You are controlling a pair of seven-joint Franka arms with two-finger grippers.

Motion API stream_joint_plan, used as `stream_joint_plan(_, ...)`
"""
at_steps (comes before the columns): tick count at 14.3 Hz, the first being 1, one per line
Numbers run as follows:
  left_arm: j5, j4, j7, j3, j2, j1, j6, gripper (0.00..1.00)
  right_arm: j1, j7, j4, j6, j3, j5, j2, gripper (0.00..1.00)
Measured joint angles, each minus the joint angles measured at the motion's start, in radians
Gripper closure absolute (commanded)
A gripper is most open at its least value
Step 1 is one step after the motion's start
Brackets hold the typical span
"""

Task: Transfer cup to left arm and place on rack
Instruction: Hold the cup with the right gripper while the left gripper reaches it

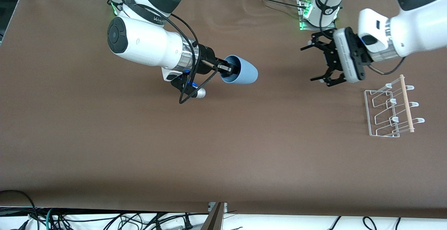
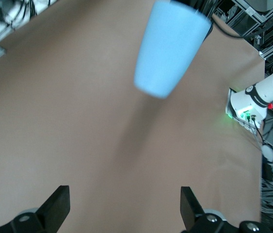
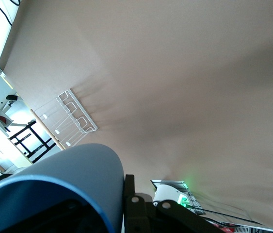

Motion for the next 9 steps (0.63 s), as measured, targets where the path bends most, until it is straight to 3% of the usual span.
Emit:
stream_joint_plan(5,-0.04,-0.006,0.131,-0.048,0.045,-0.007,0.126,0.0,0.003,0.001,0.0,0.007,0.0,0.0,0.0,1.0)
stream_joint_plan(9,-0.052,-0.007,0.154,-0.153,0.13,-0.008,0.316,0.0,0.009,0.001,0.0,0.008,0.0,0.001,0.0,1.0)
